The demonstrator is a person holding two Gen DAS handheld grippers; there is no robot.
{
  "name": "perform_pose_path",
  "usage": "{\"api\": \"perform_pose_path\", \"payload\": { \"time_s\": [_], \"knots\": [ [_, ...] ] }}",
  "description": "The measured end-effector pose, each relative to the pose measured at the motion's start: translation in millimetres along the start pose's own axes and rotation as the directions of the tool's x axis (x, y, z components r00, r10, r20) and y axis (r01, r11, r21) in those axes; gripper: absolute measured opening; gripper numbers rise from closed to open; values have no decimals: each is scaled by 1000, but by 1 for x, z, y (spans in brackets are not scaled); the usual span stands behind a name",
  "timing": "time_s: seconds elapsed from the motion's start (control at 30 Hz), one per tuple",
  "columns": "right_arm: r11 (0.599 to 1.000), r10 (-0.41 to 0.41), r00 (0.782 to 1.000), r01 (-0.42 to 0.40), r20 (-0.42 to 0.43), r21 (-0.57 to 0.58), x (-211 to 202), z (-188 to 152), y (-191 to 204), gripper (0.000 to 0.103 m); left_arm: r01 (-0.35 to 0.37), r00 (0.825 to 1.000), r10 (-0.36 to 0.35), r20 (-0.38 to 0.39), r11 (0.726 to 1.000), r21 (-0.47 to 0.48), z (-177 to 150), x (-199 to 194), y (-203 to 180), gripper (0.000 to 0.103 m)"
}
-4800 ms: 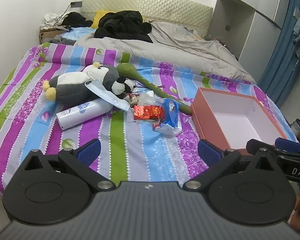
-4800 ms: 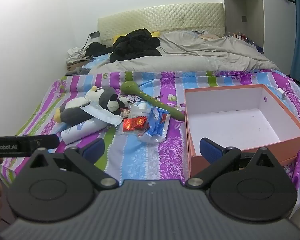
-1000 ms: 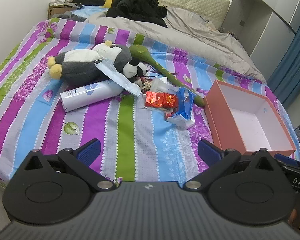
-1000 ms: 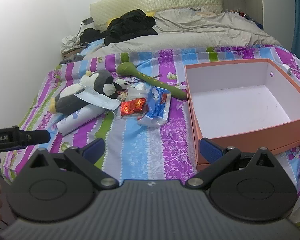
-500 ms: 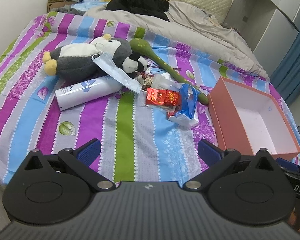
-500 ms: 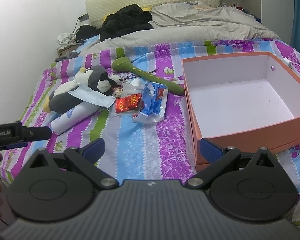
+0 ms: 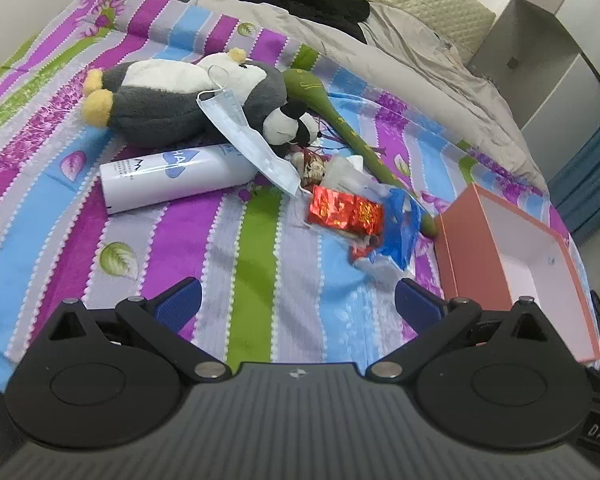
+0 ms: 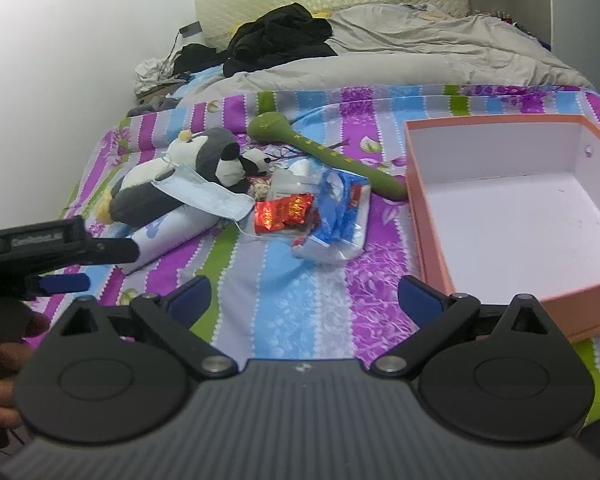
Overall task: Organize soft objects
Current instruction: 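Reach the left tool to the blue face mask while the right tool reaches the blue snack bag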
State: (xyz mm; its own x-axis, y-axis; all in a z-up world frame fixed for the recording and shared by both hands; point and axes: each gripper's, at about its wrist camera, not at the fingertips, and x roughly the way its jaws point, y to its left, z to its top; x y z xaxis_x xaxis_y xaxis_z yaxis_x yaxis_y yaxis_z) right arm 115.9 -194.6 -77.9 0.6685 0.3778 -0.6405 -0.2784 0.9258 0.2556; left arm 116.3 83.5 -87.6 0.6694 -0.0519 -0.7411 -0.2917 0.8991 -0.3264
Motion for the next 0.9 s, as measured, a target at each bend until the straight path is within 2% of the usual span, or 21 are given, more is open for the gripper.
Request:
{"api": "perform_pose_path", "payload": {
  "time_s": [0.23,0.47,0.63,0.9],
  "knots": [
    [1000,20,999,-19,-41,10,37,6,4,80,9,1000,-9,-2,997,-71,18,43,11,103],
    [1000,0,998,0,-60,-10,74,14,7,74,4,1000,-5,-3,995,-96,34,81,15,96],
    [1000,-16,999,15,-44,-10,98,23,3,74,-8,1000,7,-3,993,-116,45,111,18,86],
    [998,-55,998,54,-27,-46,143,34,-2,73,20,1000,-20,1,984,-179,57,157,26,72]
  ]
}}
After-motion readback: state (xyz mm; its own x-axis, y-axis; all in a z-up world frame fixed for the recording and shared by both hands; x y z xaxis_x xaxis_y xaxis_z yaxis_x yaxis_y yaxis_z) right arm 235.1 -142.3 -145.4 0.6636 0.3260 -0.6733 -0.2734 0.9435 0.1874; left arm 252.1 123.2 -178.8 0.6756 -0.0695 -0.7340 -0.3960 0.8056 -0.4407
